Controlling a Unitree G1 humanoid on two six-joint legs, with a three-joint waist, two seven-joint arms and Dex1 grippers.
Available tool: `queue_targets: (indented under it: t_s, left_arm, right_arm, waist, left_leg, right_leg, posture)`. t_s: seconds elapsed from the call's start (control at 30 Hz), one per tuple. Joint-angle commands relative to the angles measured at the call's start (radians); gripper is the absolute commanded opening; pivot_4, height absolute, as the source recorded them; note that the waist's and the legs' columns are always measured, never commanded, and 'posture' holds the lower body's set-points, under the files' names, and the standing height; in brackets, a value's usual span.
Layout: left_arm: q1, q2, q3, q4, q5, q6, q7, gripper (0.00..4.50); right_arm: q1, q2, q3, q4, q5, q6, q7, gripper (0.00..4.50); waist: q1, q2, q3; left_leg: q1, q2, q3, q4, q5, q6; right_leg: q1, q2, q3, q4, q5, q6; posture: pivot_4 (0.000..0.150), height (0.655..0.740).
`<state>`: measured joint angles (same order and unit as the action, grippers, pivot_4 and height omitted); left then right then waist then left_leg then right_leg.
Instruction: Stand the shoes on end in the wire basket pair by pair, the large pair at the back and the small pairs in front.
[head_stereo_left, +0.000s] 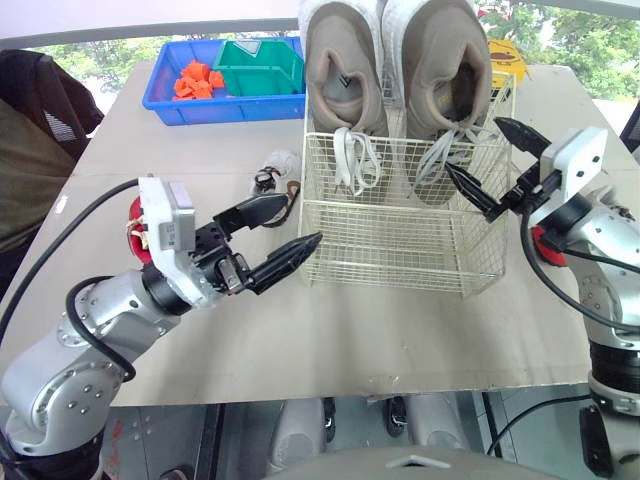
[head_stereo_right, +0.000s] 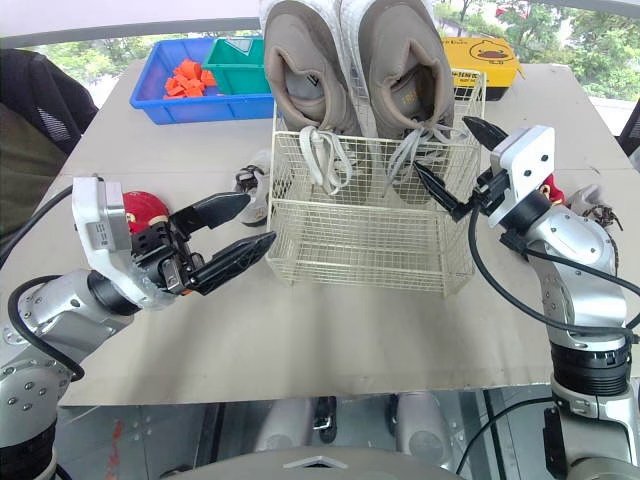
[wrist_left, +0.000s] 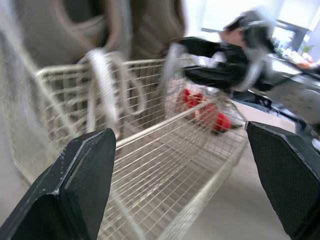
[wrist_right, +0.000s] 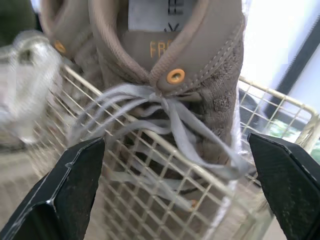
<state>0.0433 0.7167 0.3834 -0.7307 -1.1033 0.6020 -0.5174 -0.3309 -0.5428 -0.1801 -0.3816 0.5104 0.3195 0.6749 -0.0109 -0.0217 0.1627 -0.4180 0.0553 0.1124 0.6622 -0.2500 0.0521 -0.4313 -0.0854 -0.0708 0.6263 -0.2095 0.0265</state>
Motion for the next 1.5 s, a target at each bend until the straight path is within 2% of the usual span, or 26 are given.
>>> queue_targets:
  t_s: [0.03, 0.13, 0.23, 0.37, 0.6, 0.67, 0.83, 0.97, 1.0, 1.03, 1.07, 1.1, 1.2, 1.3, 1.33, 1.5]
  left_arm:
    - [0.031, -0.041, 0.065, -0.003, 0.01, -0.026, 0.102, 4.5]
    - [0.063, -0.077, 0.098, 0.008, 0.028, -0.021, 0.195, 4.5]
    - [0.081, -0.091, 0.133, 0.062, 0.047, -0.013, 0.245, 4.5]
    - [0.023, -0.055, 0.053, 0.151, 0.155, 0.028, 0.282, 4.5]
    - [-0.139, -0.019, -0.096, 0.348, 0.316, 0.037, 0.2, 4.5]
    - [-0.196, -0.031, -0.133, 0.401, 0.348, 0.026, 0.162, 4.5]
    - [-0.336, -0.05, -0.263, 0.576, 0.501, -0.036, 0.075, 4.5]
    - [-0.422, -0.09, -0.306, 0.715, 0.583, -0.095, 0.026, 4.5]
    - [-0.437, -0.099, -0.314, 0.743, 0.596, -0.108, 0.007, 3.96]
    - [-0.438, -0.103, -0.323, 0.753, 0.604, -0.114, -0.016, 3.88]
    - [-0.435, -0.107, -0.323, 0.755, 0.606, -0.117, -0.031, 3.36]
    - [-0.431, -0.109, -0.321, 0.754, 0.613, -0.121, -0.04, 3.06]
    - [-0.414, -0.117, -0.299, 0.731, 0.621, -0.135, -0.055, 1.49]
    - [-0.383, -0.126, -0.248, 0.665, 0.604, -0.156, -0.049, 0.34]
    - [-0.364, -0.13, -0.217, 0.629, 0.594, -0.165, -0.034, 0.15]
    - [-0.274, -0.169, -0.028, 0.39, 0.521, -0.196, 0.053, 0.15]
  right_arm:
    - [0.03, -0.081, -0.058, -0.103, 0.201, 0.117, 0.111, 4.42]
    - [0.098, -0.19, -0.074, -0.173, 0.309, 0.181, 0.239, 4.42]
    - [0.153, -0.249, -0.09, -0.253, 0.352, 0.206, 0.257, 4.42]
    - [0.221, -0.3, -0.11, -0.287, 0.329, 0.187, 0.293, 4.42]
    - [0.249, -0.308, -0.148, -0.339, 0.361, 0.195, 0.246, 4.42]
    - [0.269, -0.31, -0.162, -0.353, 0.361, 0.194, 0.238, 4.42]
    - [0.289, -0.307, -0.183, -0.375, 0.385, 0.198, 0.206, 4.42]
    - [0.292, -0.312, -0.188, -0.386, 0.393, 0.199, 0.192, 4.42]
    - [0.293, -0.314, -0.189, -0.389, 0.393, 0.199, 0.189, 4.5]
    - [0.296, -0.316, -0.191, -0.39, 0.391, 0.196, 0.191, 4.5]
    - [0.299, -0.318, -0.193, -0.39, 0.39, 0.195, 0.193, 4.5]
    - [0.3, -0.319, -0.193, -0.39, 0.39, 0.193, 0.193, 4.5]
    - [0.283, -0.32, -0.176, -0.377, 0.387, 0.186, 0.195, 4.5]
    - [0.24, -0.315, -0.135, -0.353, 0.377, 0.178, 0.21, 4.5]
    - [0.219, -0.312, -0.119, -0.342, 0.374, 0.176, 0.217, 4.5]
    - [0.073, -0.288, -0.053, -0.266, 0.373, 0.18, 0.217, 4.5]
  waist:
    - [0.001, 0.003, 0.002]
    - [0.005, 0.004, 0.005]
    - [0.01, 0.004, 0.007]
    - [0.024, 0.001, 0.01]
    - [0.03, 0.001, 0.011]
    - [0.03, 0.0, 0.011]
    - [0.031, 0.0, 0.011]
    - [0.03, 0.0, 0.011]
    - [0.03, 0.0, 0.011]
    - [0.03, 0.0, 0.011]
    - [0.028, 0.0, 0.011]
    - [0.028, 0.0, 0.011]
    - [0.029, 0.0, 0.011]
    - [0.027, 0.0, 0.011]
    - [0.025, 0.0, 0.011]
    - [0.022, -0.001, 0.012]
  left_leg:
    - [0.0, 0.0, 0.0, 0.0, 0.0, 0.0]
    - [0.0, 0.0, 0.0, -0.002, -0.001, 0.001]
    - [0.0, -0.001, -0.001, -0.002, -0.003, 0.005]
    - [0.0, -0.001, -0.002, -0.002, -0.003, 0.006]
    - [-0.002, -0.001, -0.005, 0.004, -0.006, 0.001]
    - [-0.005, -0.001, -0.006, 0.005, -0.003, 0.006]
    - [-0.01, -0.001, -0.009, 0.006, 0.0, 0.001]
    - [-0.012, -0.002, -0.011, 0.007, 0.0, 0.001]
    - [-0.012, -0.002, -0.011, 0.008, 0.0, 0.001]
    - [-0.012, -0.002, -0.011, 0.008, 0.0, 0.001]
    - [-0.012, -0.002, -0.011, 0.008, 0.0, 0.001]
    - [-0.012, -0.002, -0.011, 0.008, 0.0, 0.001]
    - [-0.012, -0.001, -0.012, 0.009, 0.0, 0.001]
    - [-0.012, -0.001, -0.012, 0.009, 0.0, 0.001]
    - [-0.012, -0.001, -0.012, 0.01, 0.0, 0.001]
    - [-0.012, 0.0, -0.013, 0.011, 0.0, 0.0]
  right_leg:
    - [0.0, 0.001, 0.0, 0.0, 0.0, 0.001]
    - [0.0, 0.001, -0.002, 0.0, -0.001, 0.004]
    - [0.0, 0.001, -0.004, -0.001, -0.002, 0.004]
    - [0.0, 0.001, -0.007, -0.001, -0.004, 0.006]
    - [0.001, 0.0, -0.01, 0.0, -0.002, 0.004]
    - [0.001, 0.0, -0.012, 0.0, 0.0, 0.001]
    - [-0.002, 0.002, -0.015, 0.0, 0.002, 0.005]
    - [-0.001, 0.003, -0.017, 0.0, 0.002, 0.005]
    - [-0.001, 0.003, -0.017, 0.0, 0.002, 0.005]
    - [-0.001, 0.003, -0.017, 0.0, 0.002, 0.005]
    - [-0.001, 0.003, -0.017, 0.0, 0.002, 0.005]
    - [-0.001, 0.003, -0.017, 0.0, 0.002, 0.005]
    - [-0.001, 0.003, -0.018, 0.001, 0.002, 0.005]
    - [-0.001, 0.003, -0.018, 0.001, 0.002, 0.005]
    - [-0.001, 0.003, -0.018, 0.001, 0.002, 0.005]
    - [-0.001, 0.003, -0.018, 0.002, 0.002, 0.005]
  posture:
    - [0.15, 0.74]
    - [0.15, 0.74]
    - [0.15, 0.74]
    - [0.15, 0.74]
    - [0.15, 0.74]
    - [0.15, 0.74]
    - [0.15, 0.74]
    - [0.15, 0.74]
    - [0.15, 0.74]
    - [0.15, 0.74]
    - [0.15, 0.74]
    - [0.15, 0.74]
    - [0.15, 0.74]
    - [0.15, 0.74]
    - [0.15, 0.74]
    - [0.15, 0.74]
